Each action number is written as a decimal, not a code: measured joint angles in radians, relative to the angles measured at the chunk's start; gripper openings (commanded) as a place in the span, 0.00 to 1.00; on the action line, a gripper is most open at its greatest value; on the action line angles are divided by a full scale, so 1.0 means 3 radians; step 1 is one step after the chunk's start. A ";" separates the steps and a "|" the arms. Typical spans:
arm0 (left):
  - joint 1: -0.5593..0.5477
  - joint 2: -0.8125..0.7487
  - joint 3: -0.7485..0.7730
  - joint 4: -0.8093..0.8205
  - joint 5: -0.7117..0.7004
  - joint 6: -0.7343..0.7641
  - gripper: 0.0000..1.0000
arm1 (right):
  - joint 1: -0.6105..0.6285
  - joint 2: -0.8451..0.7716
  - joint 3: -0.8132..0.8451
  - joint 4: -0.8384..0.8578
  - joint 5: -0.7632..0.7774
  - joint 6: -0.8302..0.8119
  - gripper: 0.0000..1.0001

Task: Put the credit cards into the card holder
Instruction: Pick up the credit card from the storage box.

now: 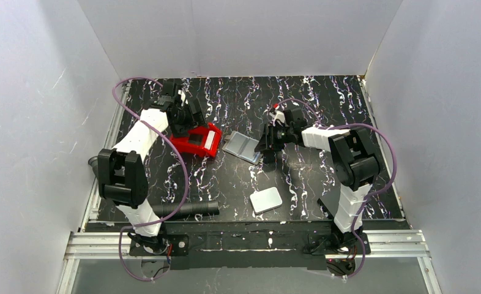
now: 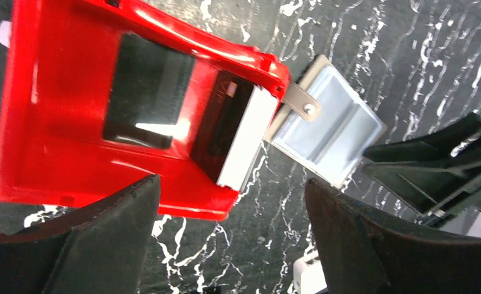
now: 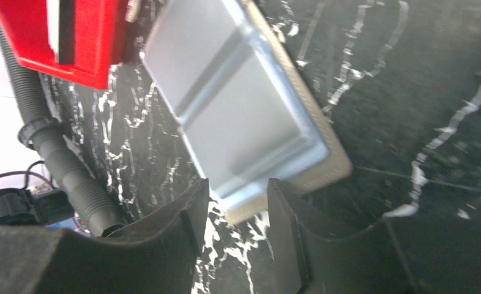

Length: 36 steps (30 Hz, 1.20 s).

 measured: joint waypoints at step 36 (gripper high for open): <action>-0.0056 0.0965 0.0121 0.0336 0.0889 0.0136 0.43 | -0.0053 -0.0619 -0.0135 -0.0312 -0.0001 -0.0127 0.51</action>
